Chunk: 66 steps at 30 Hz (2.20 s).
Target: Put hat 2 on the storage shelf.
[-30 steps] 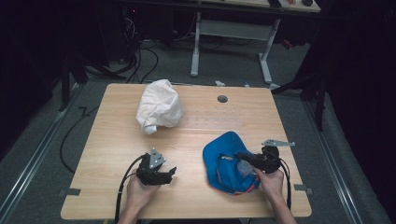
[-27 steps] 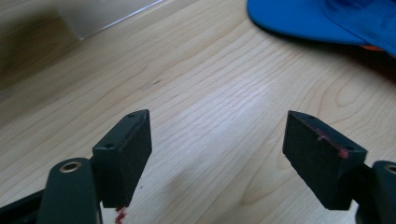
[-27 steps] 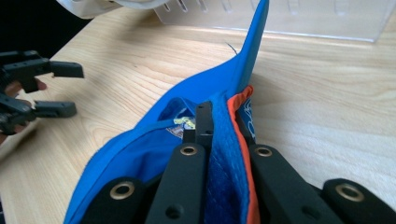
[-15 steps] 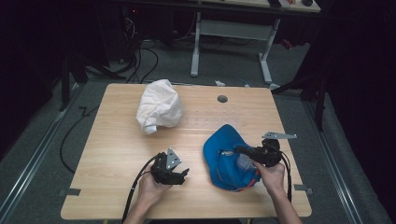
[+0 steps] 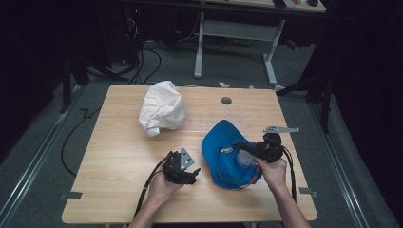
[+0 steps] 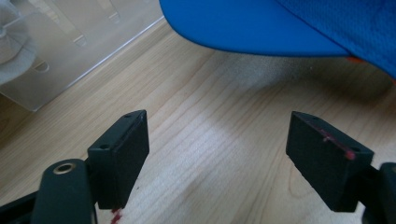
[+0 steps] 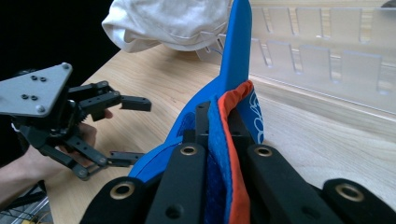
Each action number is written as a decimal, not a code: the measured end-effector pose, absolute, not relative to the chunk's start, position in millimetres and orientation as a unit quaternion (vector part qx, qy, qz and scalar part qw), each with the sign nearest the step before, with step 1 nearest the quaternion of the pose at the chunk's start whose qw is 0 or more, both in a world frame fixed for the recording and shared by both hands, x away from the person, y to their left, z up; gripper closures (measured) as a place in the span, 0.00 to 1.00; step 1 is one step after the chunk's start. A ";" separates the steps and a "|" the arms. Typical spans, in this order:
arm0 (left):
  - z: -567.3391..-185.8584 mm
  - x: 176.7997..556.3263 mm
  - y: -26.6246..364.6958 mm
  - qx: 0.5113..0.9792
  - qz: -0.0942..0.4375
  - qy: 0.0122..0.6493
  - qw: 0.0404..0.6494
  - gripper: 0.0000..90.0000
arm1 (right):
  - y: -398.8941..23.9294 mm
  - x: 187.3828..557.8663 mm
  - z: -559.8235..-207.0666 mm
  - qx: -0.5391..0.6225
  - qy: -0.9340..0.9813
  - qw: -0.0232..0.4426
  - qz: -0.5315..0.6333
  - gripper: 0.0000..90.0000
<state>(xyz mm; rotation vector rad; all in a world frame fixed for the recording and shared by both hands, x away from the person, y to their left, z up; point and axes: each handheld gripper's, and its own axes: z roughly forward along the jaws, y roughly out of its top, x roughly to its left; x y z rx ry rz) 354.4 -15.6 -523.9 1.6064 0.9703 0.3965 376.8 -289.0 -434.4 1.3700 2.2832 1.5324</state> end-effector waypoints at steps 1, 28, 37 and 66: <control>-523.9 355.8 -17.3 0.684 0.170 0.414 0.576 0.24 | -287.5 377.4 -433.6 0.446 0.743 0.034 0.498 0.98; -522.7 364.1 -25.7 0.681 0.160 0.410 0.586 0.23 | -259.7 389.8 -427.7 0.431 0.740 -0.025 0.515 0.98; -515.5 362.8 -13.9 0.667 0.168 0.417 0.594 0.24 | -255.7 391.5 -433.0 0.434 0.763 -0.012 0.478 0.98; -509.7 350.7 -10.8 0.668 0.175 0.383 0.614 0.37 | -244.7 395.3 -449.8 0.413 0.789 -0.068 0.450 0.98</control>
